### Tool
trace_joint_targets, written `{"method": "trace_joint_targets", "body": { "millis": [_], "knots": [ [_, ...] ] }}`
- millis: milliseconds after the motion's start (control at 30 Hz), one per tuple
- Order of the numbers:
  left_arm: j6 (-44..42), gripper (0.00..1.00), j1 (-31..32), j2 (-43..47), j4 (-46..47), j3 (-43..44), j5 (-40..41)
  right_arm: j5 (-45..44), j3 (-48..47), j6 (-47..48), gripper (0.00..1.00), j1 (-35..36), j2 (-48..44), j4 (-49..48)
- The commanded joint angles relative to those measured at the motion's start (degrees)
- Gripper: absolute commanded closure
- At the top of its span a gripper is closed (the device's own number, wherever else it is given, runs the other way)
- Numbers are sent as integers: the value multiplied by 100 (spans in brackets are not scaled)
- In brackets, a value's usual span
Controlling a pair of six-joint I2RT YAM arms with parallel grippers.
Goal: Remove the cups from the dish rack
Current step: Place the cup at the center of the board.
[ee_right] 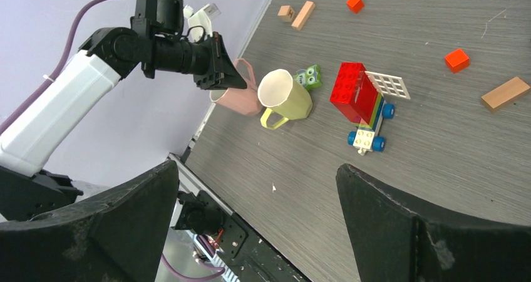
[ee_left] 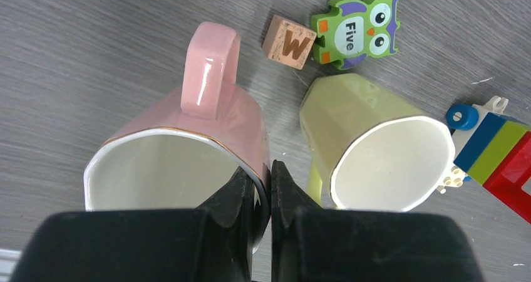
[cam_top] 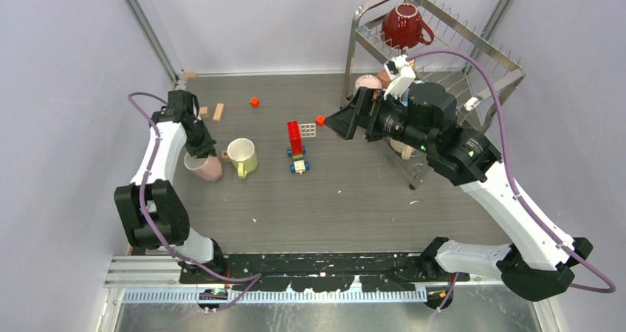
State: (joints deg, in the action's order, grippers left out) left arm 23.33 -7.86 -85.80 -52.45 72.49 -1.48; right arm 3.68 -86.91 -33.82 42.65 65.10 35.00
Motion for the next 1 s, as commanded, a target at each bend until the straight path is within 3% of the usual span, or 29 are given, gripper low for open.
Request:
{"method": "trace_joint_targets", "body": {
  "millis": [0,500,700,967],
  "knots": [
    [31,100,121,-131,504,154,14,-92,-151,165,0,32,-164,-103],
    [119,99,388,-808,637,285,346,-172,-50,157,0,31,-209,-84],
    [117,74,416,-690,646,312,326,-171,-63,157,0,27,-201,-77],
    [93,62,502,-446,489,522,293,-166,-45,148,0,24,-165,-90]
  ]
}}
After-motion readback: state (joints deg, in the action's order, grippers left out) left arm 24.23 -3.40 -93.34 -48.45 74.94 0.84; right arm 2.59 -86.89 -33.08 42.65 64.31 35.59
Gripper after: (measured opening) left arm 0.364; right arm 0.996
